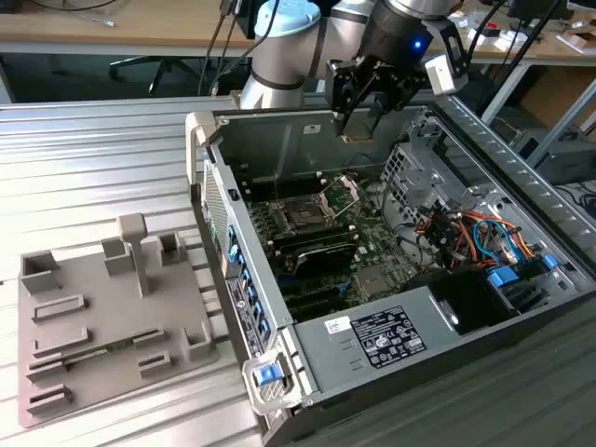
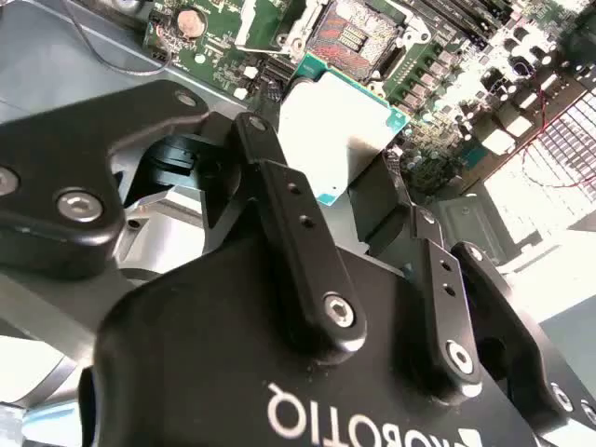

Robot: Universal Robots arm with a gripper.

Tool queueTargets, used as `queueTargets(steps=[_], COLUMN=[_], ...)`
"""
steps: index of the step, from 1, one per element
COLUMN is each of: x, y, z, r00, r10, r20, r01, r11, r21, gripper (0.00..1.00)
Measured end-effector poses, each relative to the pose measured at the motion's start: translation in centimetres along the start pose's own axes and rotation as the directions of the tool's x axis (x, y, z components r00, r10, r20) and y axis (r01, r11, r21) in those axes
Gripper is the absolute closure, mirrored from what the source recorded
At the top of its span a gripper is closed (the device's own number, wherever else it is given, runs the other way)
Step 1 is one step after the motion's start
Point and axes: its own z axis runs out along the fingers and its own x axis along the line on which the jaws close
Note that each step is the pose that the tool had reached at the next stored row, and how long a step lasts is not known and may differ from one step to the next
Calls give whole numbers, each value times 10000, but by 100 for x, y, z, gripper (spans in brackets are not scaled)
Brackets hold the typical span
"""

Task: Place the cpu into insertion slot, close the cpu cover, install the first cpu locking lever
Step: 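Place the cpu into insertion slot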

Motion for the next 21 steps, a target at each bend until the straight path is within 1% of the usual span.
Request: queueTargets(steps=[1, 2, 3, 21], x=[0, -1, -1, -2], y=[0, -3, -7, -14], z=[0, 32, 77, 115], r00=[10000, 10000, 10000, 10000], r10=[0, 0, 0, 0], r20=[0, 0, 0, 0], r01=[0, 0, 0, 0], r11=[10000, 10000, 10000, 10000], r21=[0, 0, 0, 1], gripper=[45, 45, 45, 45])
